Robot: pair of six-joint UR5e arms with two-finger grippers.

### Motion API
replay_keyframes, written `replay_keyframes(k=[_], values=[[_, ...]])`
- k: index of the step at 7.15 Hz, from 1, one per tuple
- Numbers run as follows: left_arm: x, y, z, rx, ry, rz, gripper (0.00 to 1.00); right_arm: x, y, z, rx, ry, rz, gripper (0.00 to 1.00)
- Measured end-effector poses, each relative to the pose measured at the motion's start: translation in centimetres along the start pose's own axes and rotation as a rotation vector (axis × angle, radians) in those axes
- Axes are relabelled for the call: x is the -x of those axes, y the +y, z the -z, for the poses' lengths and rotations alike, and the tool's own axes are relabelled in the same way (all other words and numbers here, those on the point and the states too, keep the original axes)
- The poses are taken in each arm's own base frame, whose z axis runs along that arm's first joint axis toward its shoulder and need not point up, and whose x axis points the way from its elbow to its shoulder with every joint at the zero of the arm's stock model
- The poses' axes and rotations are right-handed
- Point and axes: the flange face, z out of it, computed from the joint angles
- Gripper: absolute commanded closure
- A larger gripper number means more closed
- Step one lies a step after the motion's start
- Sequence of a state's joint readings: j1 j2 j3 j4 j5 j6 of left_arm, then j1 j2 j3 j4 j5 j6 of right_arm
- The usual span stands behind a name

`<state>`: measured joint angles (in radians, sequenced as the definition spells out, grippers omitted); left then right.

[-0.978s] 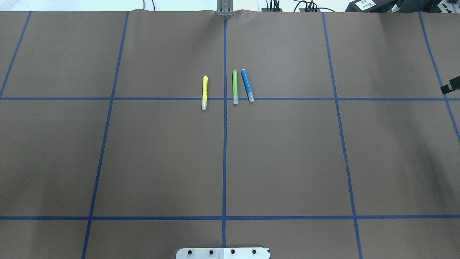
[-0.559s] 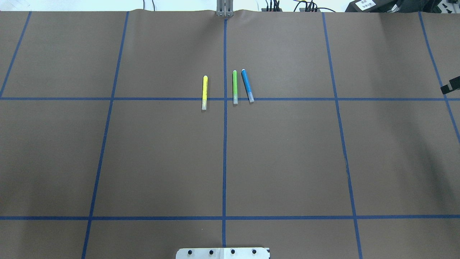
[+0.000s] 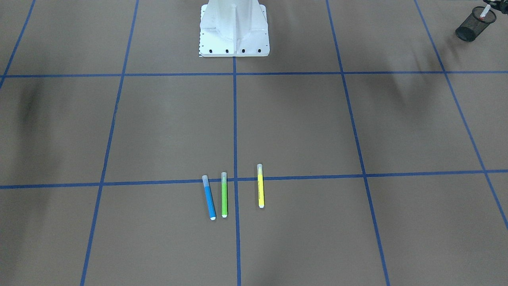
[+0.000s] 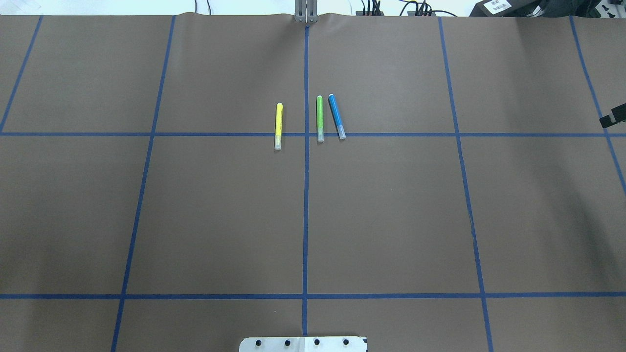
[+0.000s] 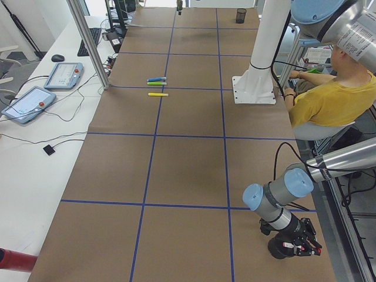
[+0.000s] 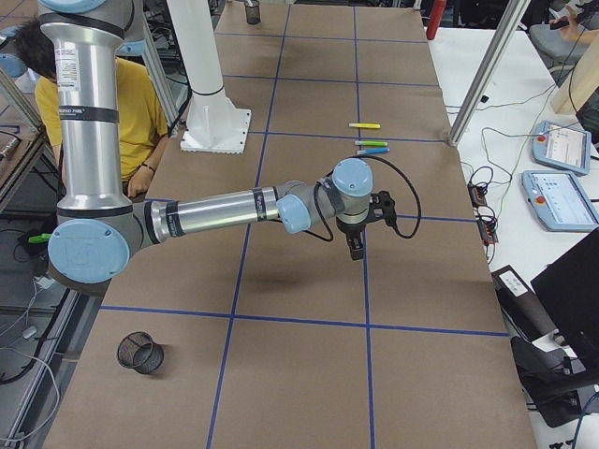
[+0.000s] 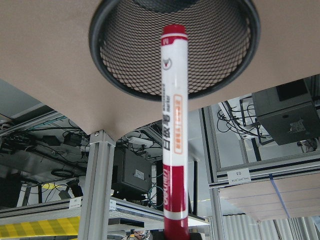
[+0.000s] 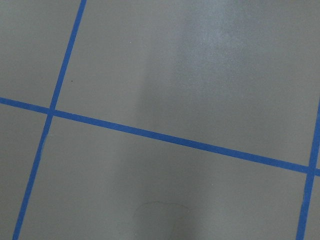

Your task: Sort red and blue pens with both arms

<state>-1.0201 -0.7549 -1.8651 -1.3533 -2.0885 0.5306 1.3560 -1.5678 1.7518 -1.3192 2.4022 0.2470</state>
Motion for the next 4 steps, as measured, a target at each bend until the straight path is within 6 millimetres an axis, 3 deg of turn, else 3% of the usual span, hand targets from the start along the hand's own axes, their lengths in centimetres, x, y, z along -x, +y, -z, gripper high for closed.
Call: replay_keyframes(k=[4], values=[[-0.29, -0.89, 0.96, -0.028, 0.005, -0.043, 0.00, -0.07, 0.10, -0.04, 0.001, 0.000, -0.002, 0.01]])
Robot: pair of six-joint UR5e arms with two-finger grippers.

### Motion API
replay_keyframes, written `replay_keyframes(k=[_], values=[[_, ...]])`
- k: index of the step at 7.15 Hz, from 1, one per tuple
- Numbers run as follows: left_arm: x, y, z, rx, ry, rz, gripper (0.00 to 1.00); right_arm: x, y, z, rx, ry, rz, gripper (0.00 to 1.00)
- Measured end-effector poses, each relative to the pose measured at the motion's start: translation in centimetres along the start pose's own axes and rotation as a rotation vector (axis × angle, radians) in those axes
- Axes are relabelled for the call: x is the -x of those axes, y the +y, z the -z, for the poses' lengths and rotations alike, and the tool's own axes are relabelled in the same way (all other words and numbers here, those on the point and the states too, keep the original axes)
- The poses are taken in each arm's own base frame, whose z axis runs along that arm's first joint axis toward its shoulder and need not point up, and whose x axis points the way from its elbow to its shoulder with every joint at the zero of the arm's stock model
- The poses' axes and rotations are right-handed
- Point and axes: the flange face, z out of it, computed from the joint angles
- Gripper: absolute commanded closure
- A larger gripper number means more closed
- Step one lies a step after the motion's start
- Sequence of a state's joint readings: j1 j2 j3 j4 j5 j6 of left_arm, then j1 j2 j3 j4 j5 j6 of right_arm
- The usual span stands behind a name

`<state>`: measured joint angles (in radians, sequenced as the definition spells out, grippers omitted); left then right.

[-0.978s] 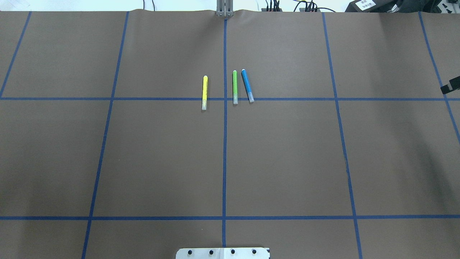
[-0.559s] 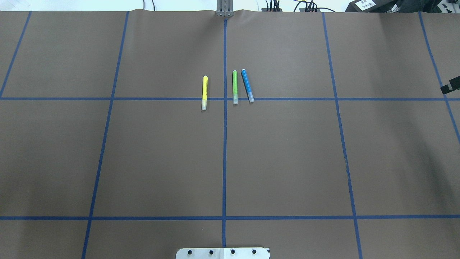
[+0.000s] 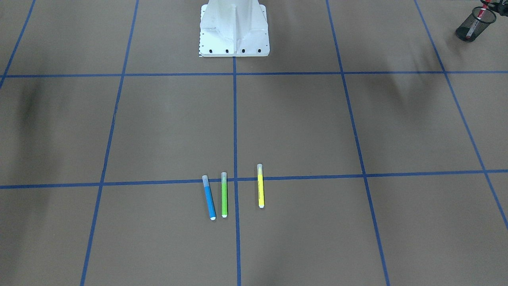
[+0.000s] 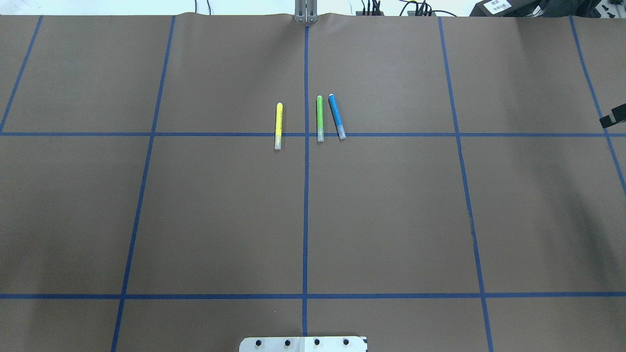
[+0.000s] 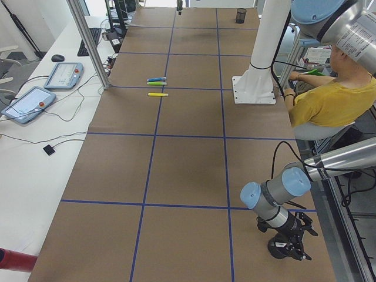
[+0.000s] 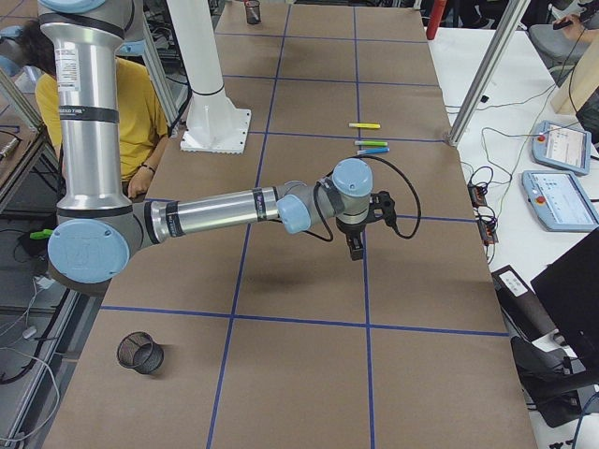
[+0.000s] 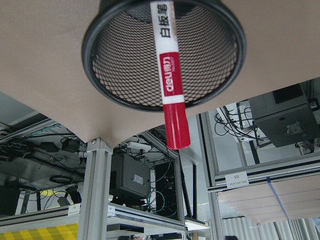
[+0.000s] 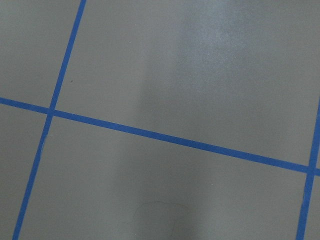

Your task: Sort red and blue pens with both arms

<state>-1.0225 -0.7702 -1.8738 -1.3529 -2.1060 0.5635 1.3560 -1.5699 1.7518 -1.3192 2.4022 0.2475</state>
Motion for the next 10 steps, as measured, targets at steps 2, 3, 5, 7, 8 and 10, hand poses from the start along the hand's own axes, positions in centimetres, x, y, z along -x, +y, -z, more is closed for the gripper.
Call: replay_keyframes(k=[2, 3, 5, 7, 8, 10], values=[[-1.2, -0.7, 2.5, -0.072, 0.000, -0.037, 0.00, -0.1, 0.2, -0.1, 0.002, 0.001, -0.004, 0.01], [-2.0, -0.6, 4.5, -0.143, -0.004, -0.029, 0.00, -0.2, 0.2, -0.1, 0.003, 0.001, -0.006, 0.01], [-2.4, 0.1, 9.2, -0.344, -0.016, 0.042, 0.00, -0.2, 0.3, -0.1, 0.005, 0.001, -0.010, 0.01], [-0.7, 1.3, 13.9, -0.552, -0.033, 0.147, 0.00, -0.2, 0.2, -0.1, 0.004, 0.001, -0.010, 0.01], [0.2, 2.0, 16.1, -0.646, -0.032, 0.194, 0.00, -0.1, 0.2, -0.1, 0.003, -0.001, -0.008, 0.01], [1.1, 2.7, 20.5, -0.829, 0.064, 0.356, 0.00, 0.8, -0.4, -0.3, 0.004, -0.006, 0.005, 0.01]])
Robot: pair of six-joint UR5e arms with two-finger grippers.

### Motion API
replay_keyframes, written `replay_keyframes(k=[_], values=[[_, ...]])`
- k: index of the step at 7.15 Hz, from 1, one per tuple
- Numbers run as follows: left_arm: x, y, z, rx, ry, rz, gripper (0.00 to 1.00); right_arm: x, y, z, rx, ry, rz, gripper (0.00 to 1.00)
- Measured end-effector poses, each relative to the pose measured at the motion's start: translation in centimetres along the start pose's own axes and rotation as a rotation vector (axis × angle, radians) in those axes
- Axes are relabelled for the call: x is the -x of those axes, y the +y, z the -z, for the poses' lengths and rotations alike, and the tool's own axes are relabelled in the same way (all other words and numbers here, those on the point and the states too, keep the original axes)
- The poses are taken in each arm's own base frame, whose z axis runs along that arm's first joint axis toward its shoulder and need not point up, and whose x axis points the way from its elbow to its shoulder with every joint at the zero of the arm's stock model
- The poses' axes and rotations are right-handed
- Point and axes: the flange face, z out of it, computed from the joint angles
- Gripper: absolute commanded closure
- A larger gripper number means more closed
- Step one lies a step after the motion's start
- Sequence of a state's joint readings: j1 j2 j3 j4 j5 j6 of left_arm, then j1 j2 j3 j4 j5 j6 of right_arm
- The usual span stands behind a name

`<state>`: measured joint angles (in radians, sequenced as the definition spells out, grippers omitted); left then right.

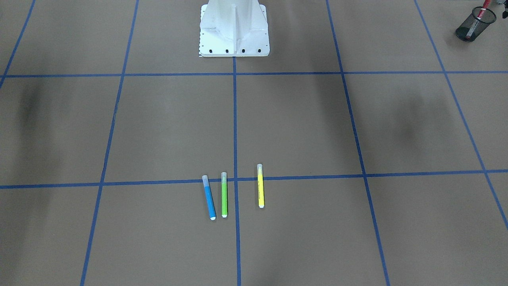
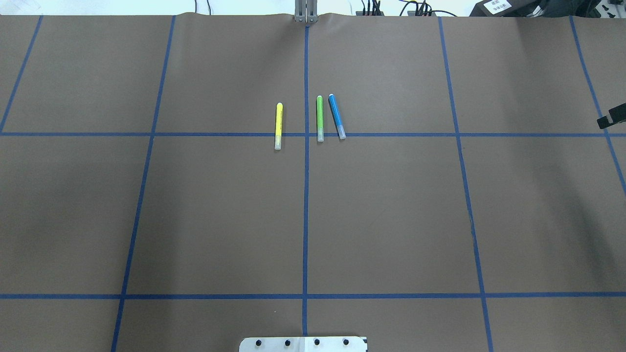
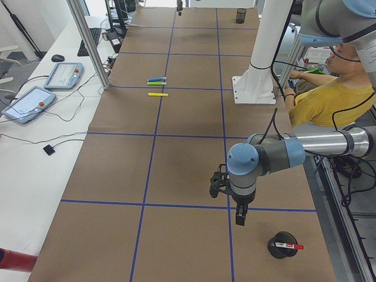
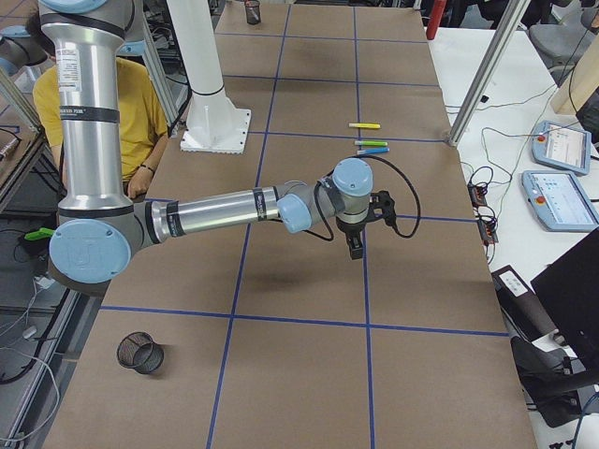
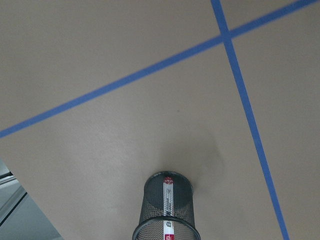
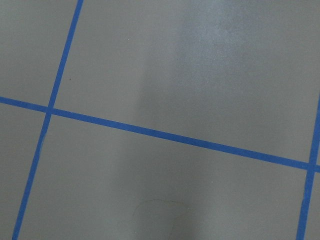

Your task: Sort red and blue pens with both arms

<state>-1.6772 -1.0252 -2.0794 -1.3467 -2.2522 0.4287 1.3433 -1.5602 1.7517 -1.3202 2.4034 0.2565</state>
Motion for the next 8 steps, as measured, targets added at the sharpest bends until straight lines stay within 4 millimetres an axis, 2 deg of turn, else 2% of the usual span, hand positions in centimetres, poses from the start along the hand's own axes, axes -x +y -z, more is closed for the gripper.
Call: replay_keyframes(k=[1, 2, 3, 5, 6, 8], values=[[-0.4, -1.9, 1.6, -0.062, 0.030, 0.111, 0.00, 1.0, -0.8, -0.1, -0.002, -0.005, 0.002, 0.01], [-1.0, -4.3, 3.3, -0.115, 0.058, 0.207, 0.00, 2.8, -2.1, -0.3, -0.006, -0.016, -0.014, 0.01], [-1.6, -6.7, 5.1, -0.163, 0.074, 0.264, 0.00, 5.7, -3.9, -0.7, -0.008, -0.032, -0.044, 0.01], [-2.0, -10.1, 7.1, -0.216, 0.080, 0.282, 0.00, 13.3, -7.5, -2.1, -0.001, -0.073, -0.111, 0.01], [-2.0, -10.7, 7.3, -0.223, 0.081, 0.278, 0.00, 17.7, -9.0, -3.1, 0.004, -0.085, -0.143, 0.01], [-2.2, -11.1, 7.3, -0.223, 0.085, 0.269, 0.00, 27.6, -11.6, -6.8, 0.000, -0.074, -0.180, 0.01]])
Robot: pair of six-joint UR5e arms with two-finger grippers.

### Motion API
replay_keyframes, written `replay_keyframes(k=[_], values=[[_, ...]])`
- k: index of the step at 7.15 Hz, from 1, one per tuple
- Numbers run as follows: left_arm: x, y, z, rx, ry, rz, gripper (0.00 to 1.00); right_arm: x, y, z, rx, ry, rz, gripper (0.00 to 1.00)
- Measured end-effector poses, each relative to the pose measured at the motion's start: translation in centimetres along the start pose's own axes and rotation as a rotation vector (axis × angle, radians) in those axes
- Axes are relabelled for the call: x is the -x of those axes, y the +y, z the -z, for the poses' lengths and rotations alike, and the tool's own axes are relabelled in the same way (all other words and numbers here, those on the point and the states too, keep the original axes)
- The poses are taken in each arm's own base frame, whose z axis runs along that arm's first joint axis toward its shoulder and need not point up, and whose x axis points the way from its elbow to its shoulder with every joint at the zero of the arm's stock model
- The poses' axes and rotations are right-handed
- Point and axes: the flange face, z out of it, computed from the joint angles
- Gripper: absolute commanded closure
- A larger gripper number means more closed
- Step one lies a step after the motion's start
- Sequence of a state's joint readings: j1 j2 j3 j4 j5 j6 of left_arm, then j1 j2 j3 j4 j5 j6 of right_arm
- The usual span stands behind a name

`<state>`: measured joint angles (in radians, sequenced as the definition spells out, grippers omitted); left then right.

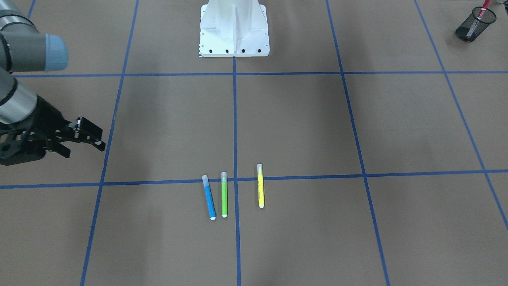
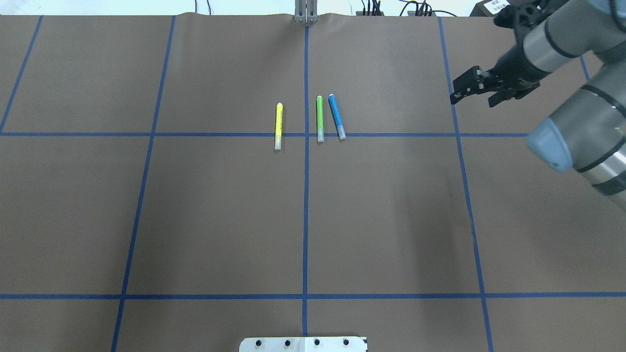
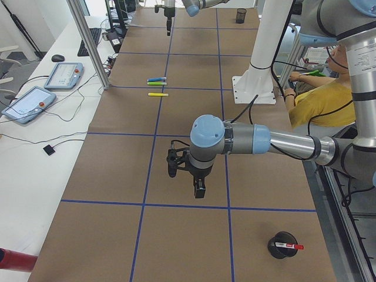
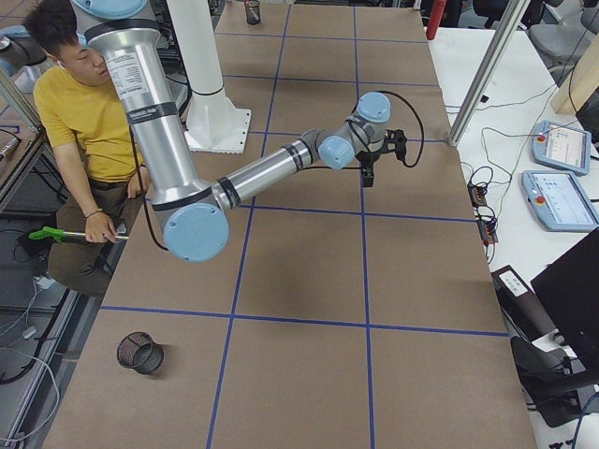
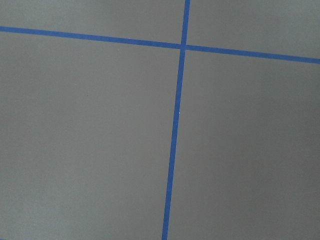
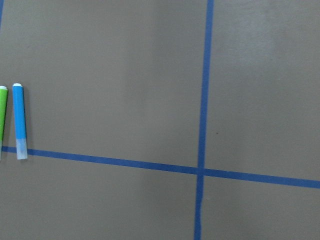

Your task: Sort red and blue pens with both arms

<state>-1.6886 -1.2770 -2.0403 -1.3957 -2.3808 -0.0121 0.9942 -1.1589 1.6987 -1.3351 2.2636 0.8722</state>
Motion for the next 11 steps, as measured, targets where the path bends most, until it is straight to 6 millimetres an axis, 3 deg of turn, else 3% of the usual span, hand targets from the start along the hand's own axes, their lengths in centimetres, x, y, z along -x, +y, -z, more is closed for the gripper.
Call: replay_keyframes(k=[1, 6, 8, 9, 11], values=[[-0.1, 0.0, -0.1, 0.002, 0.005, -0.002, 0.00, 4.0, -0.5, -2.1, -0.002, 0.006, 0.006, 0.01], [-0.1, 0.0, -0.6, 0.016, 0.015, -0.001, 0.00, 18.5, -5.2, -10.4, 0.120, 0.158, -0.021, 0.03], [0.2, 0.0, -1.1, 0.026, 0.023, -0.001, 0.00, 20.9, -6.2, -12.7, 0.158, 0.192, 0.001, 0.10], [0.4, 0.0, -1.4, 0.031, 0.026, -0.007, 0.00, 21.1, -6.5, -13.9, 0.177, 0.208, 0.008, 0.11], [0.6, 0.0, -1.7, 0.037, 0.027, -0.013, 0.00, 21.2, -6.4, -16.0, 0.216, 0.227, 0.028, 0.24]])
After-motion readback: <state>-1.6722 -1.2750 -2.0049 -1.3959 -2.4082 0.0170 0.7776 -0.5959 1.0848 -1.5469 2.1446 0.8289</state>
